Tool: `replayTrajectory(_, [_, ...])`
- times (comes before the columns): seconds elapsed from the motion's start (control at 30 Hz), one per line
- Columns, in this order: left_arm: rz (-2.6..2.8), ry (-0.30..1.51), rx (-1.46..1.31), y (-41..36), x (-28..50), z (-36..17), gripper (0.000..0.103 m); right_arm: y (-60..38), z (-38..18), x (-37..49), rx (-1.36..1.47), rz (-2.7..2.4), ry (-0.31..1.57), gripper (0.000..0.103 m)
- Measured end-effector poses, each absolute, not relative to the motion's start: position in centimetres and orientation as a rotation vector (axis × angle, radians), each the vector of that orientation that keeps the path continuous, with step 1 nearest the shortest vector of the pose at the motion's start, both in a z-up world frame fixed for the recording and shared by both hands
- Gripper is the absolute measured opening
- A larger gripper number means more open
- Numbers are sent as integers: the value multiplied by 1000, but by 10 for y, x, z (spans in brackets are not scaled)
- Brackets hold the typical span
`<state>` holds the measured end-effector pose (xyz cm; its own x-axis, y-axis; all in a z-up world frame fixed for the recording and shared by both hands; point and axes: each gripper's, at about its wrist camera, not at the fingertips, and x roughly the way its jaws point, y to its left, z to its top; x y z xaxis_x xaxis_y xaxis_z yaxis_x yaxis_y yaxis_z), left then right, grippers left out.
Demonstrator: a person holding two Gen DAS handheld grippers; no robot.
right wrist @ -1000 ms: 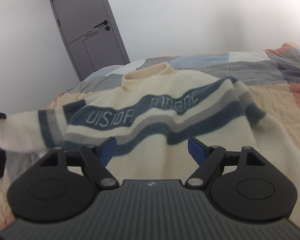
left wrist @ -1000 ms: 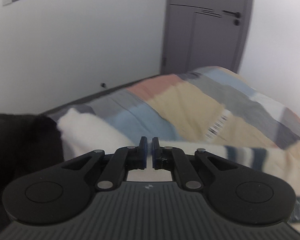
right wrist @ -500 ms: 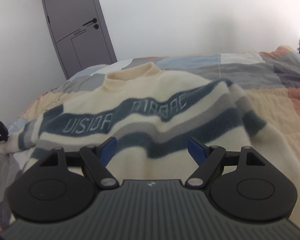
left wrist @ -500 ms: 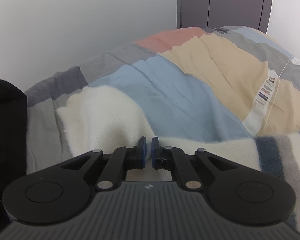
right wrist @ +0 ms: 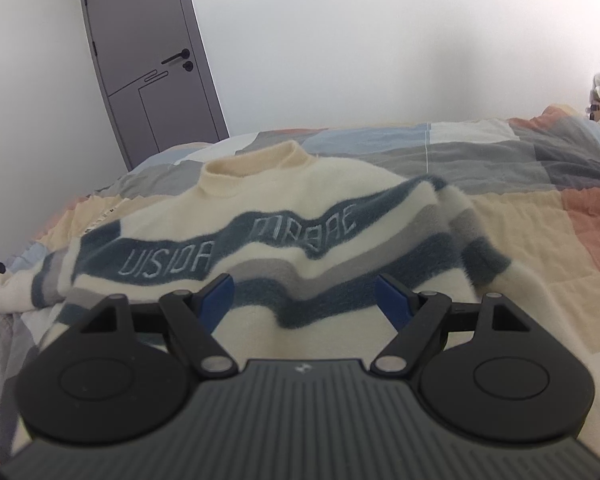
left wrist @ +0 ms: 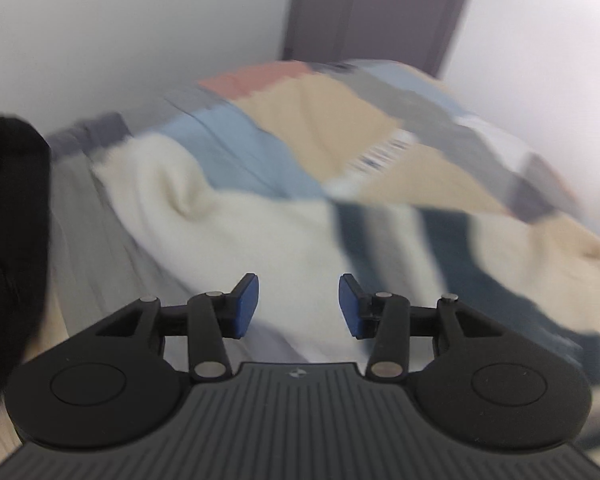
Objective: Fold large clothes
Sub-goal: 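Smooth the sweater body with the left gripper while the right gripper pinches the hem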
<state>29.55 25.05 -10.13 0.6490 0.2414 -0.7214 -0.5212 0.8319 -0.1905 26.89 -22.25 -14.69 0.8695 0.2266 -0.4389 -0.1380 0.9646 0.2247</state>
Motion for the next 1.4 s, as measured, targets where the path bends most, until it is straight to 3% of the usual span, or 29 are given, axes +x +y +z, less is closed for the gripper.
replayTrajectory(0.33, [140, 841, -668, 121, 215, -127, 50, -248, -132, 231, 194, 113, 480, 79])
replayTrajectory(0.5, [114, 877, -801, 92, 183, -156, 50, -268, -135, 217, 346, 140, 556, 79])
replayTrajectory(0.8, [112, 799, -992, 115, 152, -166, 50, -204, -131, 198, 275, 596, 555, 79])
replayTrajectory(1.23, [213, 710, -944, 150, 160, -170, 50, -71, -160, 184, 50, 931, 698, 74])
replayTrajectory(1.3, [221, 711, -959, 155, 162, -174, 50, -66, -169, 186, -5, 906, 733, 59])
replayTrajectory(1.37, [227, 722, -968, 157, 166, -179, 50, -68, -173, 187, -61, 872, 742, 32])
replayTrajectory(1.4, [223, 729, -976, 158, 168, -180, 50, -70, -173, 188, -76, 869, 747, 29])
